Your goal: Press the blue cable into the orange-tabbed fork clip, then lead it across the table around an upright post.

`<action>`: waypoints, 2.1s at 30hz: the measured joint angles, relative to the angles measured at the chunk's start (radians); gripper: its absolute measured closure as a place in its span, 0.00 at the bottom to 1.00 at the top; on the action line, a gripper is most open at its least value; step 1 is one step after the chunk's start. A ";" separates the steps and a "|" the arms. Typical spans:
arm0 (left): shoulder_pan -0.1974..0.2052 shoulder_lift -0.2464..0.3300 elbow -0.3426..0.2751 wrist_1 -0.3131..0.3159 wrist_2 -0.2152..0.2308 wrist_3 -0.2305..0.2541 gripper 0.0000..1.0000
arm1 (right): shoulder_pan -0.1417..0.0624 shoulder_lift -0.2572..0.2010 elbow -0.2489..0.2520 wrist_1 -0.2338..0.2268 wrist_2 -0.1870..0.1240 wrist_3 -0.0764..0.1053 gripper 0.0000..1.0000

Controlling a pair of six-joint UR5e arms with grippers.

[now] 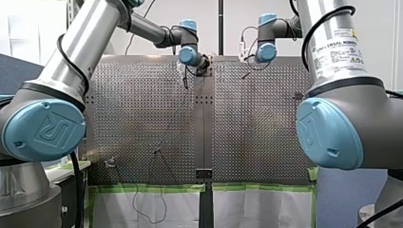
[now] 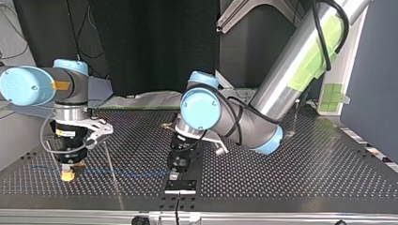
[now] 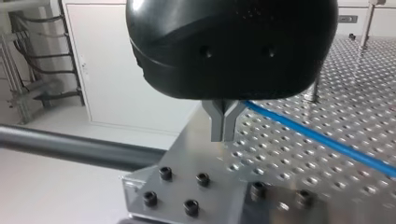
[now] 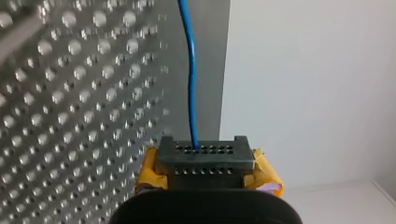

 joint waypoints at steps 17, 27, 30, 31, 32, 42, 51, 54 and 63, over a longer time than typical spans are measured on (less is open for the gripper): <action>-0.016 -0.032 0.042 -0.002 0.040 -0.041 1.00 | -0.081 0.002 0.005 0.012 -0.010 0.000 1.00; -0.037 -0.096 0.078 -0.014 0.061 -0.055 1.00 | -0.104 0.005 0.022 0.011 -0.021 0.002 1.00; -0.047 -0.113 0.093 -0.017 0.067 -0.057 1.00 | -0.111 0.006 0.028 0.010 -0.025 0.005 1.00; -0.049 -0.115 0.095 -0.017 0.068 -0.058 1.00 | -0.112 0.006 0.029 0.010 -0.026 0.006 1.00; -0.052 -0.117 0.097 -0.017 0.069 -0.059 1.00 | -0.114 0.007 0.030 0.010 -0.026 0.007 1.00; -0.065 -0.150 0.099 -0.011 0.078 -0.074 1.00 | -0.126 0.036 0.042 0.009 -0.035 0.018 1.00; -0.069 -0.173 0.099 -0.008 0.079 -0.077 1.00 | -0.127 0.084 0.053 0.008 -0.035 0.024 1.00; -0.072 -0.190 0.099 -0.008 0.078 -0.077 1.00 | -0.128 0.096 0.065 0.006 -0.033 0.027 1.00; -0.076 -0.228 0.101 -0.005 0.068 -0.077 1.00 | -0.122 0.142 0.076 0.004 -0.035 0.034 1.00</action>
